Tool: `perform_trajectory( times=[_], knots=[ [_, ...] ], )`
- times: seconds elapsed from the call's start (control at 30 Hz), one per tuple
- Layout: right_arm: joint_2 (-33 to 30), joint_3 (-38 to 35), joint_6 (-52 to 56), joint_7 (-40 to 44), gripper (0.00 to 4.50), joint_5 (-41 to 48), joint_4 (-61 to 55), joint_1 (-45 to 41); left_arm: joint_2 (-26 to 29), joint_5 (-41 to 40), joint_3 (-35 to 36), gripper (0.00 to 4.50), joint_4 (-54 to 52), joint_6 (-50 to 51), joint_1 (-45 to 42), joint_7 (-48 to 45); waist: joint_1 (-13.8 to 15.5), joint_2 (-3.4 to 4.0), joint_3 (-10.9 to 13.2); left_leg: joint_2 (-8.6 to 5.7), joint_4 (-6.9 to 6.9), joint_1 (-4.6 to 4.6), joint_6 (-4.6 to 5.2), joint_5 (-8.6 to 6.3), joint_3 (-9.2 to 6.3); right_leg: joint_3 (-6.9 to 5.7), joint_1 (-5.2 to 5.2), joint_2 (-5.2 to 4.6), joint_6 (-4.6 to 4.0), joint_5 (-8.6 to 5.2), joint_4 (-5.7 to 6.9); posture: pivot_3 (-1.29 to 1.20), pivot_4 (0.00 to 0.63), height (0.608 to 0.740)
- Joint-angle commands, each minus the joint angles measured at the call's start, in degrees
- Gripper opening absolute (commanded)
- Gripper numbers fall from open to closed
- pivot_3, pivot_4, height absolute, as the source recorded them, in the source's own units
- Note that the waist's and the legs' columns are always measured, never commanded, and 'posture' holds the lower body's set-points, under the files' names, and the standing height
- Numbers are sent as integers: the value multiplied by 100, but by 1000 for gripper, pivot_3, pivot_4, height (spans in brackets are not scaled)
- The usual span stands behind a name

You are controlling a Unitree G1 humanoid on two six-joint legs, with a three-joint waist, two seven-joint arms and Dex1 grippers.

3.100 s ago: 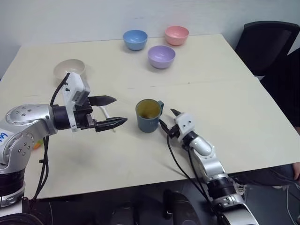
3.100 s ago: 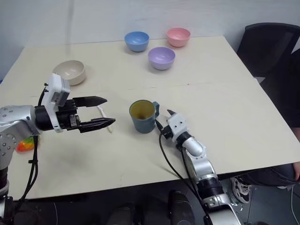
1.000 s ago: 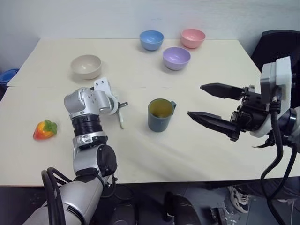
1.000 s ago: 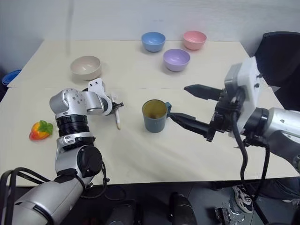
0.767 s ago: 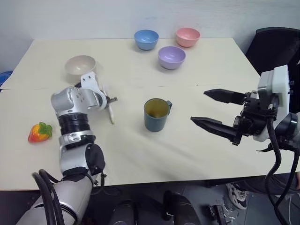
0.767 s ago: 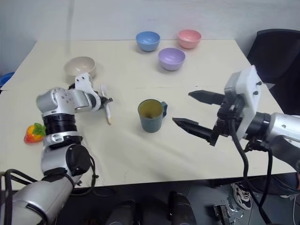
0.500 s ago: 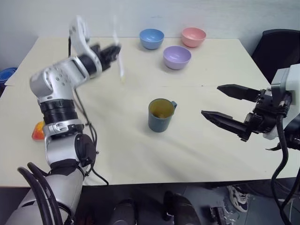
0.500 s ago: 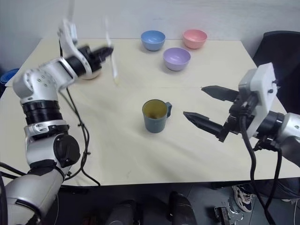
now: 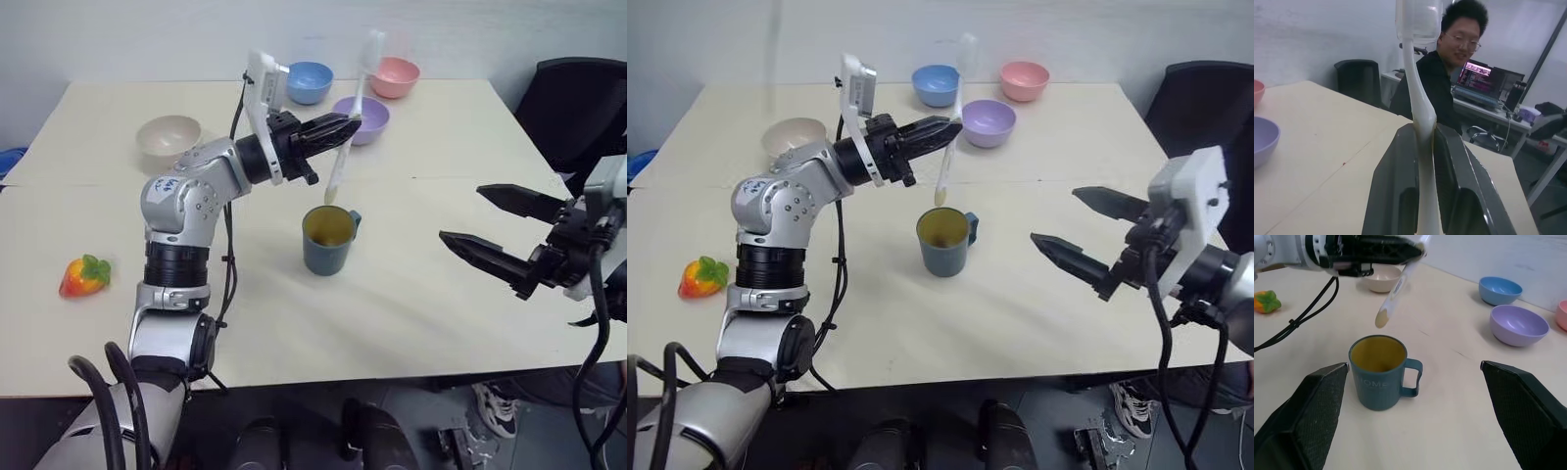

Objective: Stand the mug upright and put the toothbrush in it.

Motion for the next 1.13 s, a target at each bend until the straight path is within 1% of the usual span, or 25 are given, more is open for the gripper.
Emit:
perform_trajectory(
  times=[0.03,0.13,0.3,0.33,0.37,0.4,0.43,0.47,0.53,0.57,0.6,0.67,0.7,0.73,0.8,0.87,0.93,1.0,1.07,1.13],
  knots=[
    [53,-321,-119,-31,4500,43,-137,141,81,198,-269,159,-129,-437,87,-259,5,0,0,0,4,-3,3,0,-1,0,0,0,1,1,-1,0,150,740],
    [120,-340,-175,-35,4500,-2,-133,254,68,137,-259,159,-217,-435,219,-261,4,0,0,1,6,-6,6,-1,-5,1,0,0,2,2,-1,0,150,740],
    [160,-255,-260,37,4500,-89,-47,256,-56,-50,-37,159,-300,-194,399,47,-11,0,0,6,4,-4,8,-3,-6,3,0,0,2,2,-1,0,150,740],
    [148,-226,-279,85,4500,-134,3,249,-24,-92,-8,870,-361,-142,461,45,-11,0,0,6,4,-4,8,-3,-6,4,0,0,2,2,-1,0,150,740],
    [130,-199,-297,139,4500,-176,55,240,25,-166,23,1069,-460,-84,532,-3,-12,0,0,6,5,-4,9,-3,-6,3,0,0,2,2,-1,0,150,740],
    [111,-179,-311,200,4500,-217,107,223,77,-247,64,1397,-569,-26,594,-35,-13,0,0,6,5,-4,9,-3,-6,4,0,0,2,2,-1,0,150,740],
    [93,-165,-318,264,4500,-243,163,202,123,-333,121,1613,-663,79,641,-22,-15,0,0,7,4,-3,9,-3,-6,5,0,0,2,2,-1,0,150,740],
    [77,-151,-324,327,4500,-269,216,179,164,-429,193,1959,-748,210,680,-1,-15,0,0,8,4,-3,9,-3,-8,4,0,0,2,2,-1,0,150,740],
    [49,-102,-338,460,4500,-355,343,119,297,-567,286,2454,-959,371,798,-32,-12,0,0,10,5,-4,9,-3,-10,4,0,0,2,2,0,0,150,740],
    [28,-67,-343,536,4500,-420,404,89,365,-651,331,2825,-1057,461,846,-52,-13,1,0,12,5,-4,9,-3,-13,5,0,-2,2,2,0,0,150,740],
    [-11,3,-364,656,4500,-521,511,42,489,-839,445,3037,-1199,683,910,-90,-13,1,0,12,5,-3,9,-3,-15,5,0,-2,2,2,0,0,150,740],
    [-120,179,-411,921,4500,-697,754,-77,892,-1161,683,3554,-1520,1025,1050,-311,-20,2,1,11,5,-3,9,-3,-25,4,0,-2,2,2,0,0,150,740],
    [-180,252,-406,1064,4500,-748,874,-135,1234,-1167,684,3857,-1654,1042,1127,-572,-37,4,0,11,6,-4,9,-3,-31,7,0,-2,2,2,0,0,150,740],
    [-236,305,-394,1226,4500,-791,989,-177,1617,-1129,665,3986,-1767,975,1216,-853,-49,4,0,12,3,2,9,-3,-46,9,-1,0,2,2,2,0,150,740],
    [-418,388,-359,1691,4500,-939,1249,-175,2483,-1000,633,3986,-1799,788,1371,-1514,-73,10,0,10,0,4,6,-5,-44,8,-3,9,-2,0,2,0,150,740],
    [-674,472,-412,2301,4500,-1205,1461,-49,3186,-835,624,3986,-1638,487,1461,-2039,-61,23,4,10,-1,4,5,-5,-43,5,-3,10,-4,-2,1,0,150,740],
    [-917,542,-570,2968,4500,-1505,1639,112,3787,-685,616,3986,-1408,203,1530,-2525,-35,24,5,8,-1,2,6,-6,-31,5,-3,9,-4,-2,-3,0,150,740],
    [-1150,659,-737,3465,4500,-1782,1878,158,4377,-428,653,3986,-1147,-284,1742,-3037,-11,25,5,7,0,0,6,-6,-21,2,-1,8,-4,-2,-6,0,150,740],
    [-1279,774,-845,3743,4500,-1961,2064,104,4787,-252,747,3986,-946,-618,1979,-3343,-23,26,5,10,2,-4,10,-7,-10,-1,-1,4,-4,-2,-9,0,150,740],
    [-1269,867,-907,3896,4500,-2067,2173,3,4927,-271,833,3986,-881,-780,2148,-3460,-39,26,6,11,0,0,15,-12,6,2,-2,2,-4,-2,-10,0,150,740]
  ],
)
